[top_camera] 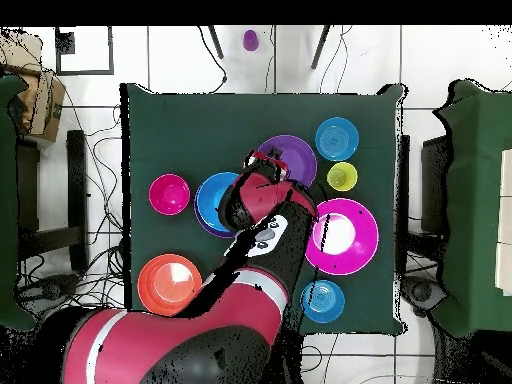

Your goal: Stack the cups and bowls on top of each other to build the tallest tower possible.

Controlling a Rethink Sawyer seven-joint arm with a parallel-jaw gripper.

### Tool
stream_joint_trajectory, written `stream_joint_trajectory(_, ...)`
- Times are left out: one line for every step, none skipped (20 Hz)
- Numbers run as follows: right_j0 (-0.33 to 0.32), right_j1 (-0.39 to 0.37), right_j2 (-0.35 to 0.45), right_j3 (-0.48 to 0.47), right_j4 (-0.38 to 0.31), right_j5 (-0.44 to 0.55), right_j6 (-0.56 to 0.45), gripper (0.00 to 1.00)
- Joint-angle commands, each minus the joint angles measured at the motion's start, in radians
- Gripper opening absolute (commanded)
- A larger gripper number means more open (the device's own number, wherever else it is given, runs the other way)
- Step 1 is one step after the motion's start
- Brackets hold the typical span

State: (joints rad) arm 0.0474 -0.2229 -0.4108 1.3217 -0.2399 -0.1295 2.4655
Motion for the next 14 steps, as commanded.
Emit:
stream_joint_trajectory(-0.011, -0.02, 0.108, -0.014, -0.051, -0.017, 0.018, 0.0)
stream_joint_trajectory(-0.01, -0.016, 0.106, -0.019, -0.052, -0.016, 0.016, 0.0)
stream_joint_trajectory(-0.009, -0.016, 0.105, -0.02, -0.051, -0.016, 0.016, 0.0)
stream_joint_trajectory(-0.001, -0.011, 0.094, -0.025, -0.049, -0.018, 0.013, 0.0)
stream_joint_trajectory(-0.003, -0.013, 0.098, -0.023, -0.053, -0.022, 0.013, 1.0)
stream_joint_trajectory(-0.007, -0.016, 0.104, -0.02, -0.056, -0.029, 0.015, 1.0)
stream_joint_trajectory(-0.012, -0.019, 0.11, -0.017, -0.059, -0.036, 0.018, 1.0)
stream_joint_trajectory(-0.015, -0.023, 0.118, -0.014, -0.067, -0.033, 0.014, 1.0)
stream_joint_trajectory(-0.017, -0.024, 0.122, -0.015, -0.073, -0.031, 0.008, 1.0)
stream_joint_trajectory(-0.015, -0.029, 0.123, -0.016, -0.083, -0.022, -0.002, 1.0)
stream_joint_trajectory(-0.017, -0.031, 0.129, -0.016, -0.087, -0.013, -0.006, 1.0)
stream_joint_trajectory(-0.025, -0.039, 0.146, -0.009, -0.092, -0.014, 0.0, 1.0)
stream_joint_trajectory(-0.028, -0.043, 0.152, -0.006, -0.095, -0.015, 0.003, 1.0)
stream_joint_trajectory(-0.036, -0.055, 0.176, -0.001, -0.108, -0.008, 0.0, 1.0)
